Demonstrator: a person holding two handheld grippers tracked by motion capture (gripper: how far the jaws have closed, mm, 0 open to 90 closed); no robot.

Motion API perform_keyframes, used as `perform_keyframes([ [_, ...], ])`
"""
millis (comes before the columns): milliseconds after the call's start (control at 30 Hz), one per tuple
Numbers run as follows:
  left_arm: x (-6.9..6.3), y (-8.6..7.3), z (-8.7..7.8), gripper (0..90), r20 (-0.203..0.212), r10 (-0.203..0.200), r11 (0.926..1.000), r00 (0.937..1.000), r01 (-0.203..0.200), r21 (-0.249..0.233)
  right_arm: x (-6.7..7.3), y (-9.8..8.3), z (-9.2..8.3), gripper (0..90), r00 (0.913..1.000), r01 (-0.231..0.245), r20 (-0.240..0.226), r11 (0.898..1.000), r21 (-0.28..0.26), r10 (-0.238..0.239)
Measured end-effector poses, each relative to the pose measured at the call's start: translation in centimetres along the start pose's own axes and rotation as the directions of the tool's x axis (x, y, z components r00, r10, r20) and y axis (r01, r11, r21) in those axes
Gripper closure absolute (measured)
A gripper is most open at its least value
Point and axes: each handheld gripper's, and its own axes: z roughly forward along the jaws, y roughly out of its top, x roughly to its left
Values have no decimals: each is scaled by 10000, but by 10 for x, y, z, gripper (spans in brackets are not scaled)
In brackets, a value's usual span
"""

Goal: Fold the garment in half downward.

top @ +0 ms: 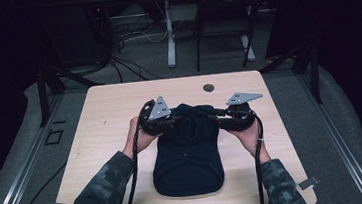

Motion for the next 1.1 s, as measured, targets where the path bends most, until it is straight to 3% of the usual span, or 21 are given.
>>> perform_keyframes([
  [267,-3,-2,-3,694,37,409,9991,9992,-408,-149,0,0,5,513,10000,29,-59,9997,234,-28],
  [300,-4,-2,-4,695,67,427,9989,9991,-425,-201,1,0,9,439,10000,-36,16,9989,472,35],
  [333,-4,-2,-4,695,52,505,9985,9987,-504,-236,1,0,9,439,10000,-36,16,9989,472,35],
  [367,-4,-1,-5,695,30,555,9981,9985,-554,-261,2,-1,15,368,9998,-135,183,9976,677,123],
  [400,-5,0,-5,695,76,670,9971,9977,-666,-362,2,-1,18,355,9996,-229,157,9963,825,217],
  [467,-6,0,-6,695,109,721,9967,9973,-716,-373,1,-2,21,365,9997,-229,63,9952,949,224],
  [500,-7,0,-6,695,107,765,9964,9970,-761,-362,2,-2,23,410,9997,-235,102,9949,979,226],
  [533,-6,1,-6,694,121,786,9964,9968,-782,-340,3,-1,24,523,9995,-93,321,9957,926,64],
  [567,-6,0,-6,694,111,768,9965,9970,-764,-339,3,-1,24,523,9995,-93,321,9957,926,64],
  [600,-5,0,-6,692,119,687,9971,9976,-682,-351,5,0,23,619,9991,-15,426,9971,758,-18],
  [700,-1,-4,-8,680,340,193,9991,9992,-180,-395,10,2,18,695,9978,352,541,9979,548,-381],
  [833,2,-10,-8,630,648,-457,9989,9968,462,-62,18,5,13,722,9929,891,756,9953,385,-918],
  [900,3,-13,-8,521,830,-746,9972,9938,736,143,29,4,11,728,9807,1606,1075,9865,318,-1631],
  [967,3,-15,-6,485,898,-918,9954,9917,890,341,31,4,11,728,9780,1742,1109,9842,321,-1767],
  [1000,3,-17,-5,429,952,-978,9946,9906,940,434,36,2,12,728,9711,2053,1187,9783,283,-2073],
  [1100,1,-22,-2,416,1020,-1009,9936,9897,951,604,39,2,11,728,9672,2224,1187,9745,301,-2244],
])
